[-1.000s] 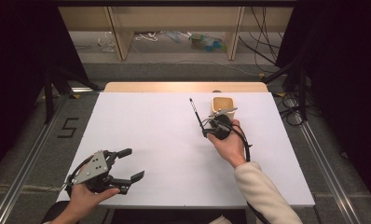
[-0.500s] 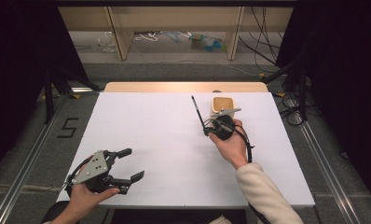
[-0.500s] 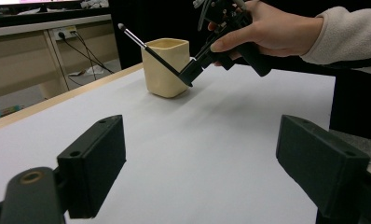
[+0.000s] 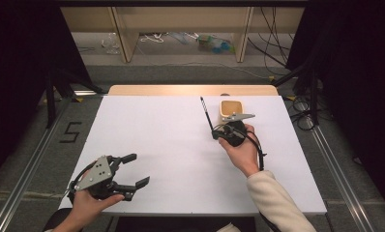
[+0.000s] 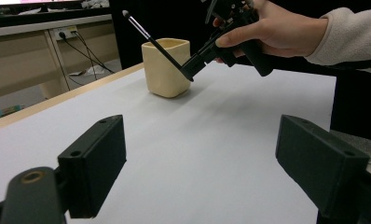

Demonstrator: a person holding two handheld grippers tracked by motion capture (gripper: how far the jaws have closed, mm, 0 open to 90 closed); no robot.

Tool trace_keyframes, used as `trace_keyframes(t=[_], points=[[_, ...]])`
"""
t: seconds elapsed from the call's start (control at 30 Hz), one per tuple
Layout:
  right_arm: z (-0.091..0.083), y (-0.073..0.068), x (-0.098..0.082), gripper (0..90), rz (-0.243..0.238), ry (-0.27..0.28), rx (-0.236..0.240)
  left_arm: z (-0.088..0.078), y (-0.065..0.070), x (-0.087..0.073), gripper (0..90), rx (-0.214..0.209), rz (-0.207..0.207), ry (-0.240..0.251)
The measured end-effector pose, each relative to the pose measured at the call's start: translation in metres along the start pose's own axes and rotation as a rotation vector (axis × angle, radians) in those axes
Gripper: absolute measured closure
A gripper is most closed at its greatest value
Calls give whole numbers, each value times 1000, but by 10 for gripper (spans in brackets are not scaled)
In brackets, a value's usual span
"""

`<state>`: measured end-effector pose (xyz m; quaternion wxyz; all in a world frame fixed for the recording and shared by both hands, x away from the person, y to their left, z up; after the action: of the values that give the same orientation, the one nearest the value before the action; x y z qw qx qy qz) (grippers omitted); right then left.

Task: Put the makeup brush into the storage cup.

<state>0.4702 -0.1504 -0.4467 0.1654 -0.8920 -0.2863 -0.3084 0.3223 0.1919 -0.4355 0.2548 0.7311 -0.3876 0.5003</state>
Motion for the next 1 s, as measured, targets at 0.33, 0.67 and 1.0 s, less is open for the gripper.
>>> trace_keyframes(t=[0.33, 0.67, 1.0], points=[[-10, -1, -4, 843, -46, 115, 76, 0, 0, 0, 160, 2, -1, 1], [-24, -9, -9, 842, -90, 184, 145, 0, -2, 0, 160, 3, -4, 10], [-30, -20, -19, 841, -133, 251, 210, 0, -2, 0, 166, 7, -6, 2]])
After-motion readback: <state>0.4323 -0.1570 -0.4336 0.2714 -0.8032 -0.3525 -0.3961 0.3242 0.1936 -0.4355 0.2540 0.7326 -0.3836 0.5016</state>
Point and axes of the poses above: each handheld gripper's, and its own axes: z roughly forward along the jaws, x roughly out of its top, y roughly to its right, the point moved 3 cm from there along z, roughly forward along the jaws, and after that the axes turned 10 degrees about -y, right-handed, at the moved point
